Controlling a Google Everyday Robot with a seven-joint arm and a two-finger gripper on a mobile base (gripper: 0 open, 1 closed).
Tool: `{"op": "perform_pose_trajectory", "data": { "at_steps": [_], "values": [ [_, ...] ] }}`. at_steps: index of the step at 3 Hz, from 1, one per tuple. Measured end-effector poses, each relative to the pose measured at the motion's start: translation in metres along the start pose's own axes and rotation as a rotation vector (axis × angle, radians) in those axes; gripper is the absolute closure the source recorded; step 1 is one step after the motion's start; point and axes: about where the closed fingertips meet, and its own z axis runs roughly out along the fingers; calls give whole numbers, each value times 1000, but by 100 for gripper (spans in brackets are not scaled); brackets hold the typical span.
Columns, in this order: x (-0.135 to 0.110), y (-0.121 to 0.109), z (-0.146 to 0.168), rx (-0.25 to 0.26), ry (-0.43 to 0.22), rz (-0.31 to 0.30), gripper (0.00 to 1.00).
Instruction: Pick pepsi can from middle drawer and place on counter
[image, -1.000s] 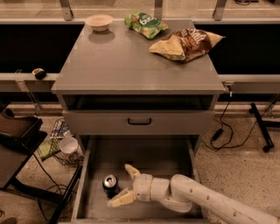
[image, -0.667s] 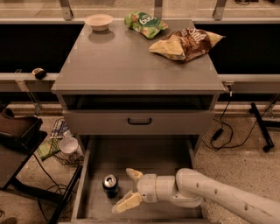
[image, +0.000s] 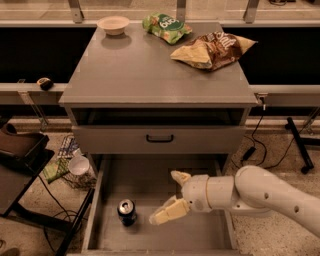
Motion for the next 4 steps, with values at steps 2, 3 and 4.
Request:
{"op": "perform_pose_trajectory", "data": {
  "at_steps": [2, 3, 4],
  "values": [
    [-24, 4, -12, 38, 27, -60, 0],
    [-40, 4, -32, 57, 96, -130, 0],
    [-67, 0, -76, 108, 289, -247, 0]
  ]
}}
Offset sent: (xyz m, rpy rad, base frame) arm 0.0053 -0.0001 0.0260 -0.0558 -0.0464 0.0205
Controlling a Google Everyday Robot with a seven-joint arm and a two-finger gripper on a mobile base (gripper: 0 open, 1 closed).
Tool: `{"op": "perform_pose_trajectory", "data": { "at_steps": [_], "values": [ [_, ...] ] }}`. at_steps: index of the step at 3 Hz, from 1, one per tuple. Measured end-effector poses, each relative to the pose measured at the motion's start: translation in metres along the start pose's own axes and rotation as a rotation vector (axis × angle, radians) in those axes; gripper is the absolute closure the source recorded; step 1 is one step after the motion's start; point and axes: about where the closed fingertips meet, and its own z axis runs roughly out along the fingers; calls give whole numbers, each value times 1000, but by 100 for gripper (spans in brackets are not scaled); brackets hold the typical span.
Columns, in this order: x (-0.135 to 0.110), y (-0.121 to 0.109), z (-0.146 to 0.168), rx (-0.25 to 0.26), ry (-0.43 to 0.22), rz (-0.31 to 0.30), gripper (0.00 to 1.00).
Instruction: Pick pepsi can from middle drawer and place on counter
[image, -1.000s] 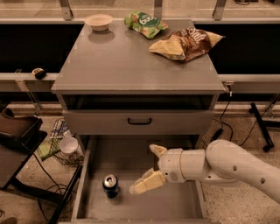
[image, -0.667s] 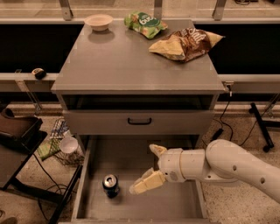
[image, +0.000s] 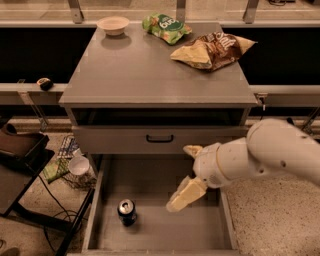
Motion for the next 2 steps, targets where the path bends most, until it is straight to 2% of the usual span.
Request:
{"op": "perform_pose_trajectory", "data": {
  "at_steps": [1, 2],
  "values": [
    [-11, -21, -51, 63, 193, -70, 0],
    [-17, -40, -84, 161, 358, -88, 0]
  ]
}}
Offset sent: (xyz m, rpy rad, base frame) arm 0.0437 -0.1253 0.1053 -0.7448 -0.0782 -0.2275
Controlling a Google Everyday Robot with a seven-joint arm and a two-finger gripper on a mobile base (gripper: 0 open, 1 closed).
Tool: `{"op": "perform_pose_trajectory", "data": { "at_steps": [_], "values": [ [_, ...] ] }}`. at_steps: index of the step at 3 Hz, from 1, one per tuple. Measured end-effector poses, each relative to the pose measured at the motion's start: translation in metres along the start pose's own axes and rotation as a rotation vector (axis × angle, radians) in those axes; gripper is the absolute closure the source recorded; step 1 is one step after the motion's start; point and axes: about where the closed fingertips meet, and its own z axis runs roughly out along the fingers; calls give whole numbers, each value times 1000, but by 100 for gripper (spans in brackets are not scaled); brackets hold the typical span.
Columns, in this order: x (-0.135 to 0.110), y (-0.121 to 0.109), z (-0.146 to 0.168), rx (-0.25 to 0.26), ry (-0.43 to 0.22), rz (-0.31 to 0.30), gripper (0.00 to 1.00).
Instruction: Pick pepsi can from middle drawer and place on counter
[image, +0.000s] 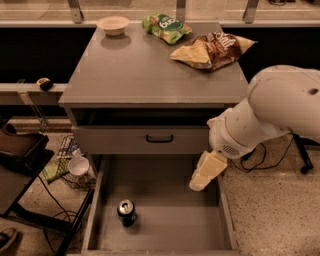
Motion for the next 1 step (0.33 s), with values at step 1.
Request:
{"op": "perform_pose_trajectory", "data": {
  "at_steps": [1],
  "values": [
    [25, -23, -20, 141, 112, 27, 0]
  ]
}}
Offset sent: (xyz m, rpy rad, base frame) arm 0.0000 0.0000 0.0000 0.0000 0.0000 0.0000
